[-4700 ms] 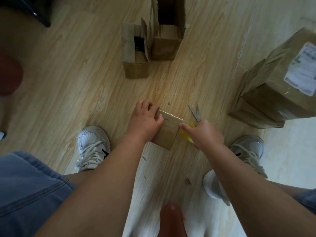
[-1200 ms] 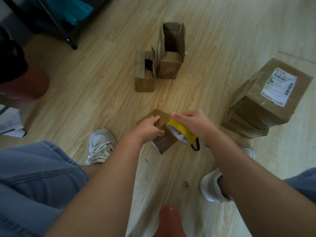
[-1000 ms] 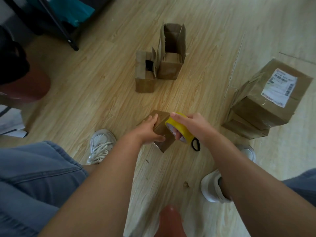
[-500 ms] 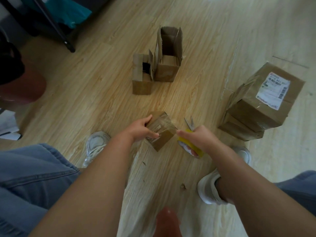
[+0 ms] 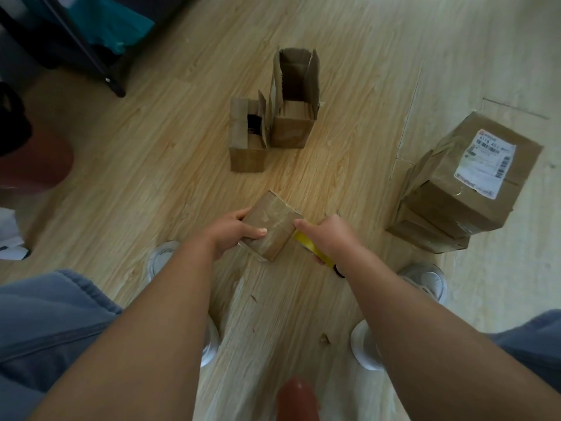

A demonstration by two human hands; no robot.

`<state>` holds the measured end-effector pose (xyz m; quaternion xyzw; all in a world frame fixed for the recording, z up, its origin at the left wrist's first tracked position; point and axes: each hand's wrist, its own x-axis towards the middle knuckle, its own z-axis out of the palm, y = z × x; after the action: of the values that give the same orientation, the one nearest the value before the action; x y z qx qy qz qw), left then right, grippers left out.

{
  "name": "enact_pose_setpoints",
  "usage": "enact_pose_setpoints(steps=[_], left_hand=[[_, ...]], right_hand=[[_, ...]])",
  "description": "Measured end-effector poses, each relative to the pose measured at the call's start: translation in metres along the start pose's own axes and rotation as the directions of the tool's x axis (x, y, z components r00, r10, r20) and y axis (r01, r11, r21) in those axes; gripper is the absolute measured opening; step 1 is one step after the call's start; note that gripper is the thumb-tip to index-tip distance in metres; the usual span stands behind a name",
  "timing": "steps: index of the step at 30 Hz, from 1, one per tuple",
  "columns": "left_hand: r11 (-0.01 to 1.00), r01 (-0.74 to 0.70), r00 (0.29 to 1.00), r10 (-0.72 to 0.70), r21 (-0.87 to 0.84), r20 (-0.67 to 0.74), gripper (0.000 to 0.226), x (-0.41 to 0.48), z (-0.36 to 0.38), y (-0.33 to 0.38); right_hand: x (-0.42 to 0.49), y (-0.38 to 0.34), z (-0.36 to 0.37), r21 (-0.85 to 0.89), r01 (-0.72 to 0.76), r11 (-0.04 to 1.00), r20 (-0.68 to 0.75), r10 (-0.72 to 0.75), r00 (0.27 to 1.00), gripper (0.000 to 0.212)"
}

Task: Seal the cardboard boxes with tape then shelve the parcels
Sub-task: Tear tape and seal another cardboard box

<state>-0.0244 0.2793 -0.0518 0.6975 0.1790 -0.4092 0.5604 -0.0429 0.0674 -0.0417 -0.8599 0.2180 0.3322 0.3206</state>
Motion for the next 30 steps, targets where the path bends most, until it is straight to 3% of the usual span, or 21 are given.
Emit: enact_pose_setpoints(steps=[3, 7, 8, 11, 13, 16, 18, 23, 26, 30], left_hand=[[0.999, -0.005, 0.996, 0.000, -0.053, -0.086, 0.048, 0.003, -0.012, 0.001], [0.999, 0.009, 0.995, -0.005, 0.042, -0.097, 0.040, 0.005, -0.019, 0.007], [0.998, 0.005, 0.996, 0.001, 0.067, -0.091, 0.042, 0.003, -0.018, 0.011], [0.978, -0.071, 0.982, 0.104, 0.198, -0.160, 0.077, 0.006, -0.010, 0.025], [0.926, -0.181, 0.945, 0.257, 0.330, -0.204, 0.079, 0.010, 0.007, 0.035], [0.802, -0.286, 0.856, 0.459, 0.524, -0.236, 0.042, 0.027, 0.028, 0.034], [0.705, -0.254, 0.815, 0.524, 0.662, -0.245, 0.032, 0.039, 0.028, 0.025], [0.446, -0.135, 0.735, 0.644, 0.885, -0.212, 0.031, 0.046, 0.029, 0.014], [0.398, -0.096, 0.707, 0.672, 0.912, -0.219, 0.031, 0.050, 0.030, 0.010], [0.394, -0.068, 0.728, 0.648, 0.917, -0.224, 0.031, 0.052, 0.032, 0.012]], right_hand=[[0.009, -0.017, 0.007, 0.021, -0.002, 1.000, 0.002, 0.002, 1.000, 0.060], [0.016, -0.026, 0.010, 0.039, -0.035, 0.999, 0.002, 0.035, 0.999, 0.058], [0.017, -0.025, 0.009, 0.023, -0.038, 0.999, 0.004, 0.038, 0.999, 0.059], [0.018, -0.025, 0.009, 0.012, -0.041, 0.999, 0.009, 0.041, 0.999, 0.060], [0.018, -0.025, 0.009, 0.030, -0.031, 0.999, -0.004, 0.031, 1.000, 0.059], [0.017, -0.023, 0.009, 0.016, -0.006, 1.000, -0.040, 0.006, 0.999, 0.058], [0.018, -0.021, 0.010, 0.033, -0.003, 0.999, -0.034, 0.004, 0.999, 0.059], [0.024, -0.014, 0.012, 0.167, 0.020, 0.986, 0.041, -0.027, 0.999, 0.054], [0.027, -0.011, 0.013, 0.175, 0.023, 0.984, 0.051, -0.032, 0.998, 0.057], [0.030, -0.009, 0.013, 0.179, 0.021, 0.984, 0.051, -0.031, 0.998, 0.057]])
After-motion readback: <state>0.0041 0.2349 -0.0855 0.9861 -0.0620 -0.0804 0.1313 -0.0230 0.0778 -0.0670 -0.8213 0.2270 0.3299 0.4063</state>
